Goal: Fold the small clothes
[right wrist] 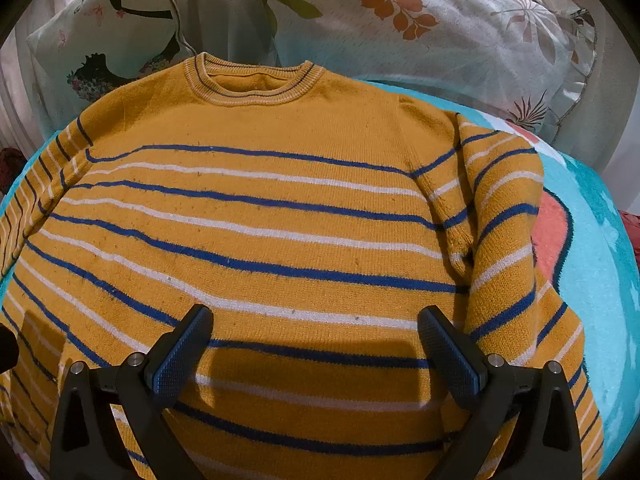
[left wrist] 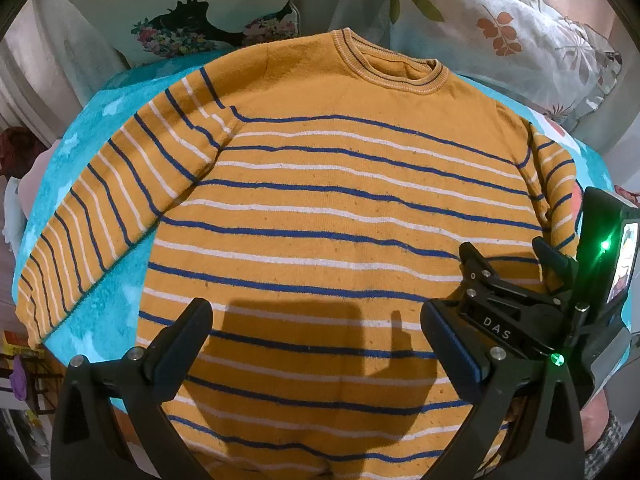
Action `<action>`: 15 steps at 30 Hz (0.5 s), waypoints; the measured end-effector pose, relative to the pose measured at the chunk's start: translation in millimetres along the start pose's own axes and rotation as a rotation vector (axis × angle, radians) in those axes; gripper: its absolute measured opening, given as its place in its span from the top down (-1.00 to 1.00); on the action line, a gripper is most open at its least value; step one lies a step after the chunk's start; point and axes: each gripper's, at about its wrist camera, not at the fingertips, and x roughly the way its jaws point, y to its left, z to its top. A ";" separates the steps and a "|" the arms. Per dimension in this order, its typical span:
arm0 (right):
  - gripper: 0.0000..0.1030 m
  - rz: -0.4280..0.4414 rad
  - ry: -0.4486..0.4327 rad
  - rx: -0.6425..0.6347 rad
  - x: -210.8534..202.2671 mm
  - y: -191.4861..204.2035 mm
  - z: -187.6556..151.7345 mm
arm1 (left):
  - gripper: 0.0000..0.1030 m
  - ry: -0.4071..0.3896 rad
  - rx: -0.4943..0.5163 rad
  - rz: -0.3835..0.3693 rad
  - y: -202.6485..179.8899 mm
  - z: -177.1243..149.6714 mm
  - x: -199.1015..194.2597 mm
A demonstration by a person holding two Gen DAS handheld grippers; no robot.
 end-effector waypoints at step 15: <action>-0.77 0.035 -0.127 0.159 -83.5 -101.9 47.6 | -1.00 -0.010 -0.060 0.027 14.3 5.1 0.3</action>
